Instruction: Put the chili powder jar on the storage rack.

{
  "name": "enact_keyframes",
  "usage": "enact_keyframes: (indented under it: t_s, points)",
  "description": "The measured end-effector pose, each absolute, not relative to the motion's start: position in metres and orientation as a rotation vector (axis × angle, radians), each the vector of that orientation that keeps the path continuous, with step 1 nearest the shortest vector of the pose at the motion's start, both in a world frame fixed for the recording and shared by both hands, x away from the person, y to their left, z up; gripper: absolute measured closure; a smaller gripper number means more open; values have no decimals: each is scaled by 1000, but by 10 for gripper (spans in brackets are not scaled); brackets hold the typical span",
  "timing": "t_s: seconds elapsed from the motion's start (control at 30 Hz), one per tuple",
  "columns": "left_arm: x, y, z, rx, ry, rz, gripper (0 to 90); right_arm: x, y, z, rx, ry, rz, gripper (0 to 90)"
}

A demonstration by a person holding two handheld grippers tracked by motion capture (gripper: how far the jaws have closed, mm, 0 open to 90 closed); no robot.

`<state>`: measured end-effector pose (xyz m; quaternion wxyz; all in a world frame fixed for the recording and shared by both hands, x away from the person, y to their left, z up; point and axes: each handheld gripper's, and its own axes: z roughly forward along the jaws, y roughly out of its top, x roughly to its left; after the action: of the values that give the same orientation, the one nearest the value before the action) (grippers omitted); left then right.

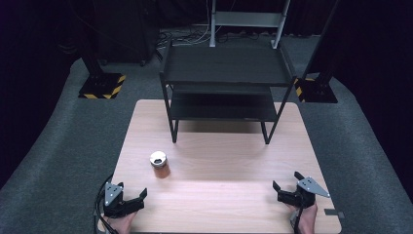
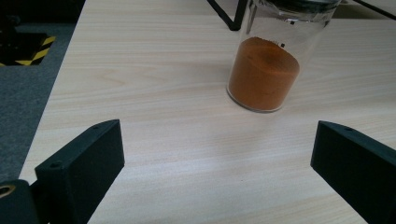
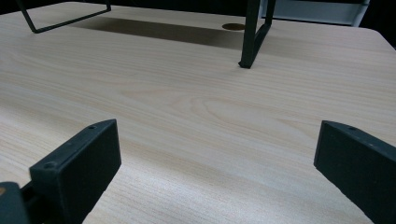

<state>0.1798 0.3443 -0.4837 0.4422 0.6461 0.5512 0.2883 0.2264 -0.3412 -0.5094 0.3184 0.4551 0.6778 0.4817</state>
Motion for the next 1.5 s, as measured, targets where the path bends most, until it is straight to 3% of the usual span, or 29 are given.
enact_keyframes:
  t_s: [0.63, 1.3, 1.37, 1.4, 1.43, 1.5]
  points:
    - [192, 322, -483, 1609, 1342, 695, 5, 223, -342, -512, 1179, 1771, 1281, 0]
    - [262, 289, -486, 1609, 1319, 685, 24, 223, -340, -511, 1172, 1780, 1261, 0]
    - [273, 288, -490, 1607, 1322, 658, 55, 223, -339, -511, 1171, 1780, 1259, 0]
    - [279, 294, -493, 1617, 1293, 613, 114, 223, -339, -511, 1171, 1781, 1258, 0]
    - [280, 292, -496, 1619, 1280, 628, 249, 223, -339, -511, 1171, 1781, 1257, 0]
    - [280, 284, -496, 1627, 1282, 668, 279, 223, -340, -511, 1170, 1781, 1259, 0]
